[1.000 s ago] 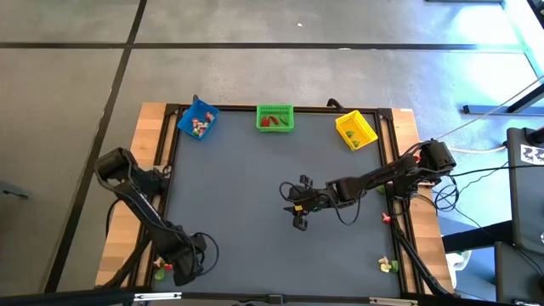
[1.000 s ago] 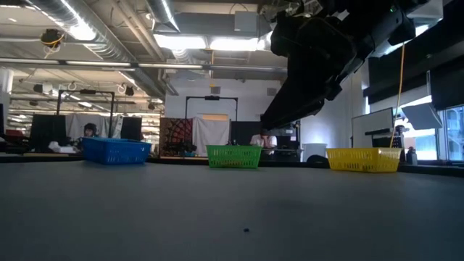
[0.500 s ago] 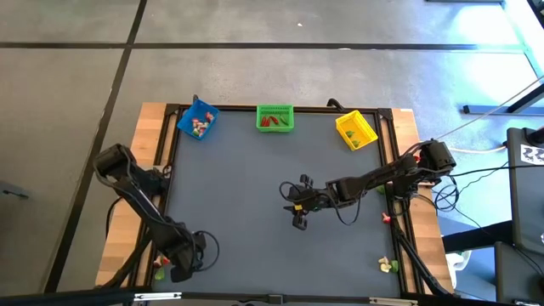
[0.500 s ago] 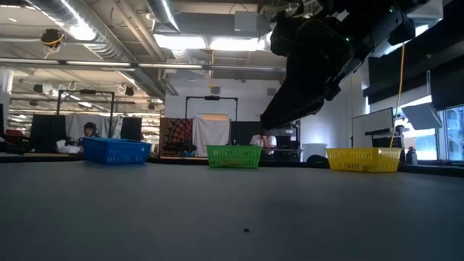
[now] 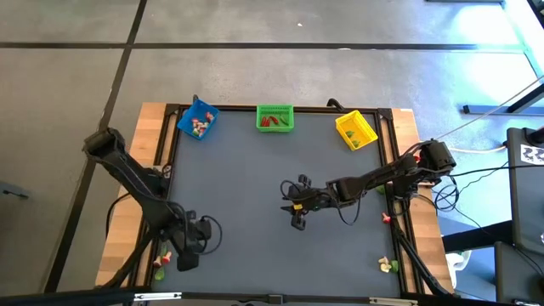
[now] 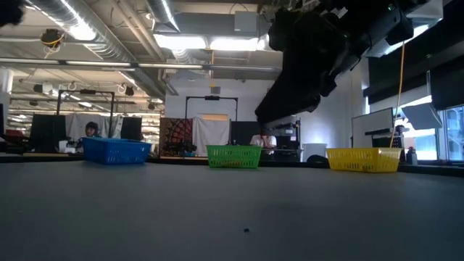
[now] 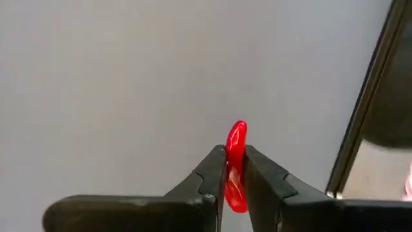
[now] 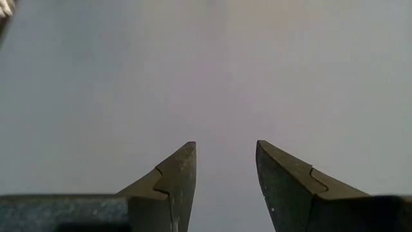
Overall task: Sort produce into baskets
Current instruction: Put the red chili pepper into the green bin
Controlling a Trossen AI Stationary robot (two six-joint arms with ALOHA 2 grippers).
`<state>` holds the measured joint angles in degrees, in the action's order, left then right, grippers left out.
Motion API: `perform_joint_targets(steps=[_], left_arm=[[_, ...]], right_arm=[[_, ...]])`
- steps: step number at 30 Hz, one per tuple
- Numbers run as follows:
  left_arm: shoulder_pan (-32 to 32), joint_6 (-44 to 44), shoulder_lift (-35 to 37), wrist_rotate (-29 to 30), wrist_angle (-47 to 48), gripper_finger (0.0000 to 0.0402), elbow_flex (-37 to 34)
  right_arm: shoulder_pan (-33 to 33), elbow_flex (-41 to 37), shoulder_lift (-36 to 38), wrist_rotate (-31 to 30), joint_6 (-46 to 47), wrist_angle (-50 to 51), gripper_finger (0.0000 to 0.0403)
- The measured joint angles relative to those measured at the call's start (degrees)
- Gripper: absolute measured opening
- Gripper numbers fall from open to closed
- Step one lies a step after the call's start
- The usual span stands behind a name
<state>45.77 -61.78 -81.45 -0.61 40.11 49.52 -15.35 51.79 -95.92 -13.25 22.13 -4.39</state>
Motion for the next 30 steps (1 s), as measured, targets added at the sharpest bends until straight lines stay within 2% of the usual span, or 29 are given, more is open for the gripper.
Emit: perform_joint_targets(steps=[7,11,15,19,23,30], left_arm=[[-3.28,6.9,5.33,14.73,-0.46,0.0042,0.04],[-5.67,10.05,6.48,22.8,-1.86,0.0042,0.04],[-8.18,15.49,6.45,25.74,-6.77,0.0042,0.04],[-10.63,23.01,6.4,30.72,-14.71,0.0042,0.04],[-13.02,32.76,6.4,35.11,-23.71,0.0043,0.07],[-16.96,42.92,6.4,35.67,-36.41,0.0043,0.07]], right_arm=[[0.0,0.0,0.0,1.27,-0.65,-9.07,0.0167],[0.0,0.0,0.0,1.83,-1.28,-13.64,0.0205],[0.0,0.0,0.0,1.81,-1.46,-17.01,0.0256],[-0.02,0.0,0.0,1.81,-2.34,-20.34,0.0285],[-0.02,0.0,0.0,2.24,-3.11,-22.53,0.0291],[-0.02,0.0,0.0,2.6,-3.15,-25.76,0.0291]])
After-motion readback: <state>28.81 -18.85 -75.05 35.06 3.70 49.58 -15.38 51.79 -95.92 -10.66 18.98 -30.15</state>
